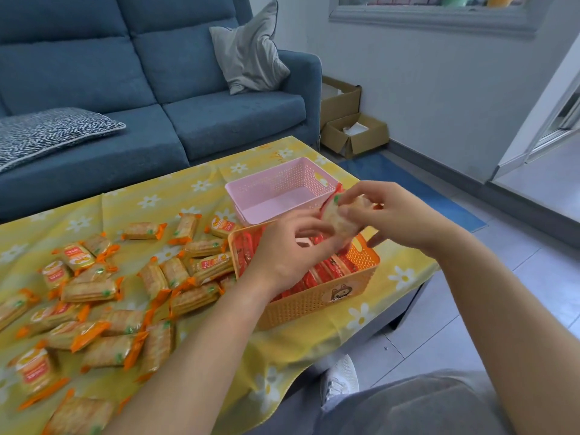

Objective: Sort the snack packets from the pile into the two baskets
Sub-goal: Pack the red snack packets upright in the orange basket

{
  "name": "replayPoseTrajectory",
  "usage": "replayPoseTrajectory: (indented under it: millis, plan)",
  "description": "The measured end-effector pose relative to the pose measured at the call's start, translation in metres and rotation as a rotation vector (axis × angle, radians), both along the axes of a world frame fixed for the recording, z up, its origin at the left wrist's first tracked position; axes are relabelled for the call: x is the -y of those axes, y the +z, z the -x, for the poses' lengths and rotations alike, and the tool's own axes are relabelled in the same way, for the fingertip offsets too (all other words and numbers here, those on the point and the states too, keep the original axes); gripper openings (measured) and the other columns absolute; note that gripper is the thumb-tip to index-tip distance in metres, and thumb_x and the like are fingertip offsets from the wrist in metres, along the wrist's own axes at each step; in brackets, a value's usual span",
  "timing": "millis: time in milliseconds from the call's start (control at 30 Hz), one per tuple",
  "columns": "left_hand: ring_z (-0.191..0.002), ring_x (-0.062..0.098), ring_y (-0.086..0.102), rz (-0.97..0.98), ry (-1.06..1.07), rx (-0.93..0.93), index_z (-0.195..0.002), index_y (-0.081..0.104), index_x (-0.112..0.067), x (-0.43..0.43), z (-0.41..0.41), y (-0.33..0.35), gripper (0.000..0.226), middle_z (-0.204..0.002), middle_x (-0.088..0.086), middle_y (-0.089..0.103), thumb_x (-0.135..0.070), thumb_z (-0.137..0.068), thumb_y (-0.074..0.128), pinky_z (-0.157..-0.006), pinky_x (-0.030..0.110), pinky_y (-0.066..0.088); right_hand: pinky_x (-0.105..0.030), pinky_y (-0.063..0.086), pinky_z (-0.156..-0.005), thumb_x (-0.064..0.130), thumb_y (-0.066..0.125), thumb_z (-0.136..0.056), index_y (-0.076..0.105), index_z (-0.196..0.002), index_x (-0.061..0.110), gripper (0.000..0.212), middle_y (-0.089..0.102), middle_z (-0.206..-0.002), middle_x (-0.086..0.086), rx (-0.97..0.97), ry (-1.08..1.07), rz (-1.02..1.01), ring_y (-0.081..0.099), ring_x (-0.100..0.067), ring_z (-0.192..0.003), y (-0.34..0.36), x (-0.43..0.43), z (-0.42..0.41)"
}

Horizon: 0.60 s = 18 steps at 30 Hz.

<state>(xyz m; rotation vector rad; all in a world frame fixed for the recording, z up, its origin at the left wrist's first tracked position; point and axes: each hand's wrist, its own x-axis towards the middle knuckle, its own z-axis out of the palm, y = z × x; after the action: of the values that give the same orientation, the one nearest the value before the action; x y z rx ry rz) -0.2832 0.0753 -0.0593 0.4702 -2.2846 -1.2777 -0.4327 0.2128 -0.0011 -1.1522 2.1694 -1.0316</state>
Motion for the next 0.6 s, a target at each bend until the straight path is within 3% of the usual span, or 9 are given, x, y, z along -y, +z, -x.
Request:
replayPoseTrajectory:
  millis: [67,167,233,333,433,600]
  plan:
    - [-0.120,0.002,0.055,0.170,0.034,0.108,-0.100,0.078,-0.031,0.008,-0.001,-0.002,0.027,-0.130,-0.018,0.060,-0.052,-0.084,0.073,-0.100,0.034,0.046,-0.039,0.064,-0.062,0.022,0.051,-0.102,0.061,-0.113,0.035,0.020,0.058,-0.117,0.000,-0.108,-0.085,-0.062,0.070,-0.022,-0.090,0.000,-0.004,0.007]
    - [-0.126,0.012,0.048,0.487,0.116,0.366,-0.123,0.064,-0.037,0.021,-0.007,-0.010,0.048,-0.137,-0.015,0.053,-0.056,-0.080,0.072,-0.105,0.035,0.040,-0.036,0.063,-0.060,0.013,0.055,-0.096,0.037,-0.124,0.034,0.039,0.054,-0.117,-0.001,-0.267,-0.049,-0.232,0.071,-0.023,-0.075,-0.004,-0.009,0.014]
    - [-0.125,0.015,0.050,0.451,0.086,0.467,-0.134,0.053,-0.038,0.025,-0.012,-0.018,0.062,-0.141,-0.014,0.047,-0.050,-0.078,0.077,-0.106,0.040,0.042,-0.035,0.061,-0.064,0.019,0.064,-0.092,0.033,-0.123,0.031,0.046,0.058,-0.115,0.000,-0.344,-0.051,-0.285,0.067,-0.018,-0.077,-0.008,-0.008,0.014]
    - [-0.117,0.014,0.055,0.408,0.078,0.478,-0.135,0.052,-0.037,0.026,-0.017,-0.027,0.059,-0.142,-0.016,0.044,-0.044,-0.082,0.075,-0.101,0.041,0.046,-0.035,0.060,-0.067,0.022,0.070,-0.086,0.051,-0.111,0.030,0.031,0.064,-0.110,0.001,-0.440,-0.091,-0.247,0.064,-0.013,-0.078,-0.006,0.000,0.013]
    - [-0.119,0.015,0.055,0.420,0.092,0.464,-0.134,0.053,-0.037,0.026,-0.017,-0.029,0.054,-0.142,-0.015,0.047,-0.044,-0.084,0.071,-0.102,0.040,0.045,-0.036,0.060,-0.063,0.021,0.061,-0.092,0.058,-0.103,0.033,0.016,0.065,-0.099,0.004,-0.484,-0.044,-0.260,0.066,-0.012,-0.069,-0.007,0.005,0.010]
    - [-0.115,0.016,0.057,0.406,0.085,0.478,-0.134,0.051,-0.038,0.025,-0.016,-0.030,0.053,-0.140,-0.015,0.047,-0.048,-0.085,0.069,-0.100,0.042,0.047,-0.031,0.053,-0.066,0.028,0.051,-0.095,0.059,-0.101,0.035,0.012,0.055,-0.088,0.013,-0.664,-0.057,-0.231,0.055,-0.010,-0.082,-0.002,0.012,0.007]
